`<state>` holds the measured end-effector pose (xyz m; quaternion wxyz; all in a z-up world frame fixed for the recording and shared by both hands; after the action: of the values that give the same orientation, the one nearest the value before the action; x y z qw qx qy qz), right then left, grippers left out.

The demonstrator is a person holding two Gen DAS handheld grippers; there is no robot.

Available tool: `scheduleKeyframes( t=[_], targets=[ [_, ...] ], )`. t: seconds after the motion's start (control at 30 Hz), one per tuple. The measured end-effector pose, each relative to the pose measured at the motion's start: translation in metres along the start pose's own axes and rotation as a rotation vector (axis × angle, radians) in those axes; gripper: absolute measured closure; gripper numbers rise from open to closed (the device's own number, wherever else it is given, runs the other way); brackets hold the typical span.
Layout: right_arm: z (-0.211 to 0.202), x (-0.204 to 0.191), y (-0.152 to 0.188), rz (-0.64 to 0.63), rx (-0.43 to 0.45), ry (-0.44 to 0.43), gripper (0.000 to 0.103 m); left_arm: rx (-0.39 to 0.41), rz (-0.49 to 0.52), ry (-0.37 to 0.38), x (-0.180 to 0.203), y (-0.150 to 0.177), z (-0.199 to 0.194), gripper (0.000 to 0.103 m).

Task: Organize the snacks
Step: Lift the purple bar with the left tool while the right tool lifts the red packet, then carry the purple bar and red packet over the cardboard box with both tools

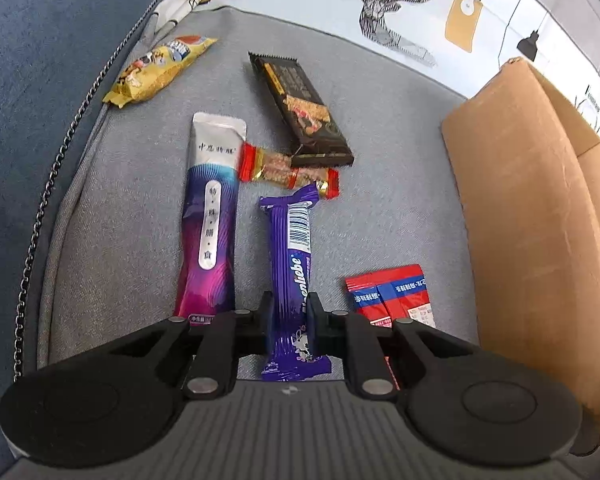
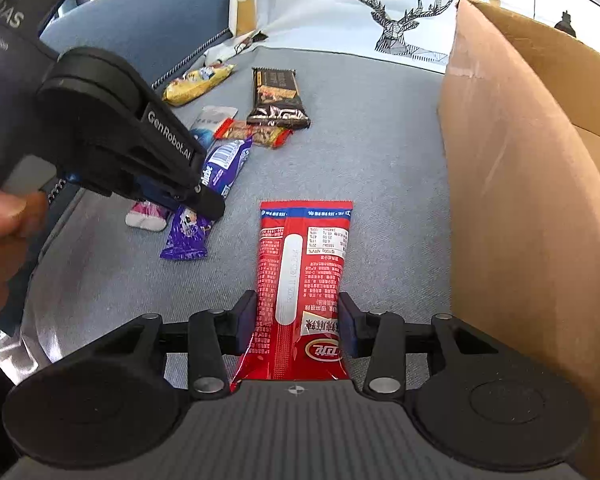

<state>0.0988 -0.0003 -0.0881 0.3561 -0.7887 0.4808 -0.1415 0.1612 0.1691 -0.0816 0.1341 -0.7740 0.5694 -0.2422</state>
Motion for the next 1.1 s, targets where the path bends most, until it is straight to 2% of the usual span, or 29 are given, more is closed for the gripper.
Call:
scheduleKeyframes(
  t=[0.33,0.5,0.67,0.83,0.97,1.1],
  targets=[
    [-0.004,-0.001,0.0,-0.022,0.027,0.035,0.059,0.032,-0.007,0.02,0.002,-0.002,-0.007,0.087],
    [-0.013,-0.005,-0.006,-0.063,0.073,0.059,0.059,0.075,-0.024,0.04,0.004,-0.006,-0.015,0.087],
    [-0.04,-0.004,-0.025,-0.092,0.166,0.079,0.06,0.196,-0.052,0.074,0.013,-0.013,-0.037,0.087],
    [-0.09,0.006,-0.056,-0.115,0.303,0.09,0.06,0.353,-0.063,0.092,0.026,-0.015,-0.068,0.087],
    [-0.133,0.03,-0.081,-0.116,0.424,0.103,0.06,0.475,-0.062,0.106,0.04,-0.012,-0.094,0.087],
    [-0.165,0.071,-0.091,-0.127,0.536,0.143,0.06,0.557,-0.064,0.138,0.057,-0.006,-0.112,0.087]
  ],
)
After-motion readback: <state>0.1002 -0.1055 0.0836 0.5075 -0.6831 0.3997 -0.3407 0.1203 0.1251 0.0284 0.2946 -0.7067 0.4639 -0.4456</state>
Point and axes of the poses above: each gripper's, at about its wrist camera, not at the fingertips, and z roughly the way its jaws point, x to its right, y to its underside, the point moved 2 cm from there along z, roughly the way its jaws point, and after that the axes turned 8 degrees about x, right-handed, at the moved point
